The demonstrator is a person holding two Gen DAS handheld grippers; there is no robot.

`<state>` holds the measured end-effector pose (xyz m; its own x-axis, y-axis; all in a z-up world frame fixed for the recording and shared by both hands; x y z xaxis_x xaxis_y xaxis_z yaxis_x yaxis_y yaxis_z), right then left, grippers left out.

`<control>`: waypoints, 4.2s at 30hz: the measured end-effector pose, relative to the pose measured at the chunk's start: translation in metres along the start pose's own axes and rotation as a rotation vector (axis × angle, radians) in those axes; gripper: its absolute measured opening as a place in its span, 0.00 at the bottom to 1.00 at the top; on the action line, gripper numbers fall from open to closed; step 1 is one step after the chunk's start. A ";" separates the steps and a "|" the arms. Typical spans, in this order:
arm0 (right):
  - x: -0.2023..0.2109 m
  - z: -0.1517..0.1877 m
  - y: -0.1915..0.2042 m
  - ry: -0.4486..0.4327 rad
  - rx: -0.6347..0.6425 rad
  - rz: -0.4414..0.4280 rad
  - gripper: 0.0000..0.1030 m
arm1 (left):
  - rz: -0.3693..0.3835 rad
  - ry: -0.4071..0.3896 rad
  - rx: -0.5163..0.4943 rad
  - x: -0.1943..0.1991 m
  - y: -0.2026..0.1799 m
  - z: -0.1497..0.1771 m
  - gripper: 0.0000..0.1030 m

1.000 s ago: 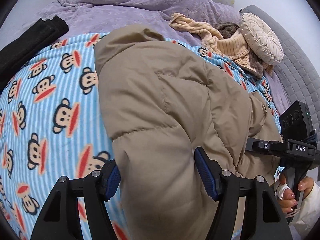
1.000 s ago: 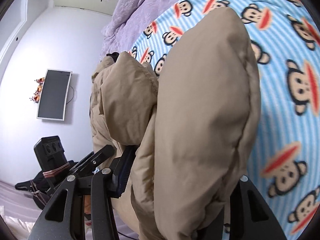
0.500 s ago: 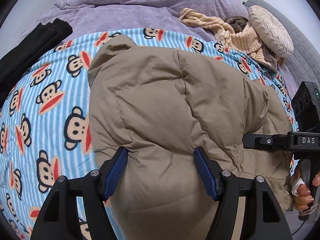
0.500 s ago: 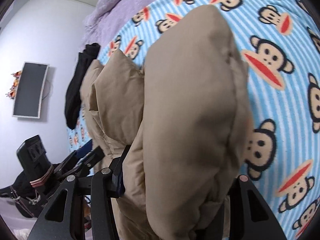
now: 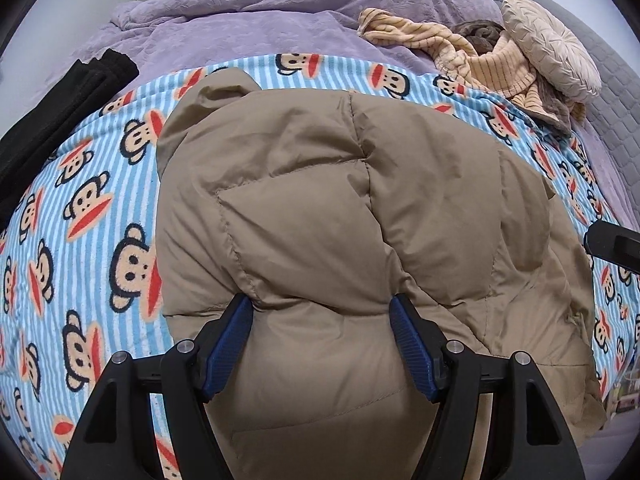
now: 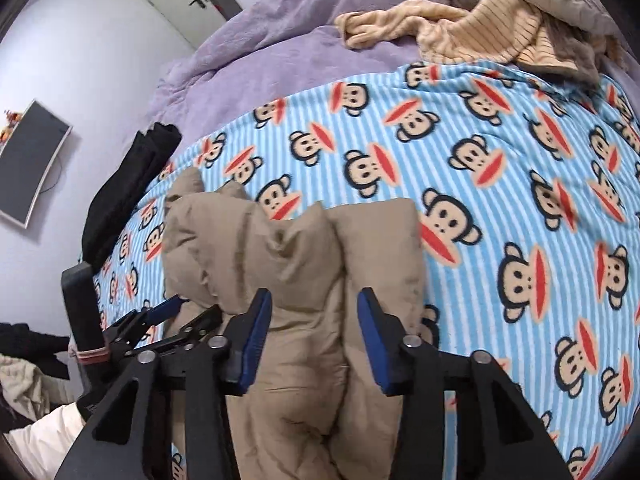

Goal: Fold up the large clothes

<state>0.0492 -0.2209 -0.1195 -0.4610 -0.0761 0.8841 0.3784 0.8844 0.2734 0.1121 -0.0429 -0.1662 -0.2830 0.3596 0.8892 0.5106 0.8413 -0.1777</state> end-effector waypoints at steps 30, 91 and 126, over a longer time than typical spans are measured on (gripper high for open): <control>-0.040 0.035 -0.008 0.136 -0.006 0.127 0.17 | -0.066 -0.031 0.050 0.008 0.026 -0.024 0.81; 0.088 0.134 0.024 0.133 0.006 0.090 0.18 | -0.116 0.001 0.115 0.159 -0.002 0.118 1.00; 0.184 0.105 0.070 -0.175 0.121 0.207 0.87 | -0.211 -0.207 0.159 0.266 -0.017 0.102 1.00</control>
<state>-0.0932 -0.1249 0.0224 -0.5189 0.1832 0.8350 0.3857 0.9219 0.0374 -0.0544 0.0800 0.0305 -0.5367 0.2313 0.8115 0.2943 0.9526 -0.0769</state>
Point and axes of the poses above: each gripper's, at about its wrist camera, not at the fingertips, and x roughly against the way its jaws point, y to its left, z to its underside, the point moved 2 cm from there along -x, roughly the way its jaws point, and after that the axes turned 5 degrees about z, right-handed, at the moved point
